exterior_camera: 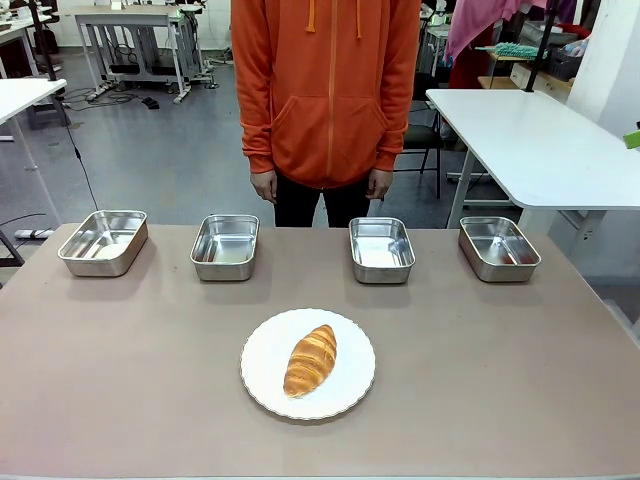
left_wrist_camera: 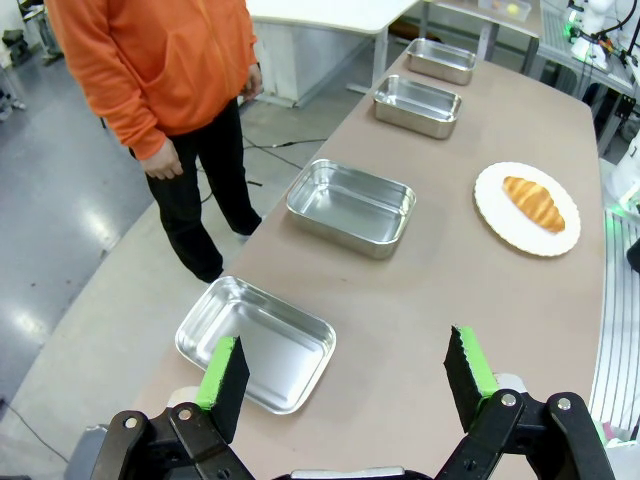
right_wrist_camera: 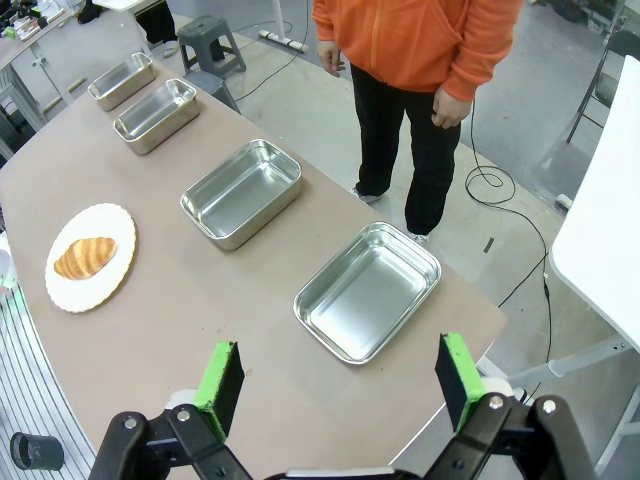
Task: Place the bread in the container.
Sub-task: Place the Butter Roll into the Airtight Container indicated by the human.
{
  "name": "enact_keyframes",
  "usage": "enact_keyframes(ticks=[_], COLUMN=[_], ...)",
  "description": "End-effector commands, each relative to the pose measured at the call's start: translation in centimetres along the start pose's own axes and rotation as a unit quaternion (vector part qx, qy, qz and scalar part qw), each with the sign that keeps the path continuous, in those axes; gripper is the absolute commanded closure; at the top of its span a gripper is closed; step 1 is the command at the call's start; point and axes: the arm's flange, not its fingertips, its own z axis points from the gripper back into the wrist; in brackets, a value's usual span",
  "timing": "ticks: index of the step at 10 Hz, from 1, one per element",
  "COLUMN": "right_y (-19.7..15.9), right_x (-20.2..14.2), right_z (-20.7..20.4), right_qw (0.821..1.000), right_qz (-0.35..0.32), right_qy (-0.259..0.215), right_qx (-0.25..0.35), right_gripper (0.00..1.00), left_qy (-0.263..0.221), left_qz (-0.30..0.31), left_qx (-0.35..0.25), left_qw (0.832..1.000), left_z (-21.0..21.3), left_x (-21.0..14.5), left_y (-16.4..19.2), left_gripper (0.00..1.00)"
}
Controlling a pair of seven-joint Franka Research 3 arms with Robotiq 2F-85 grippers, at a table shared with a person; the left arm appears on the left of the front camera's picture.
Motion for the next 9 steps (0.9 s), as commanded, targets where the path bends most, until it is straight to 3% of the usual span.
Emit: enact_keyframes(ticks=[1,9], right_y=[-0.07,-0.07], right_x=[0.15,0.15], right_z=[-0.07,-0.07], right_qw=[1.000,1.000], right_qz=[0.002,0.002], right_qy=[-0.013,-0.013], right_qx=[0.003,0.003], right_gripper=[0.00,0.00], left_qy=[-0.001,-0.001], left_qz=[-0.002,-0.002], left_qx=[0.002,0.002], left_qw=[1.000,1.000], left_z=[0.05,0.05], left_x=[0.15,0.15], left_y=[-0.02,-0.02], left_gripper=[0.00,0.00])
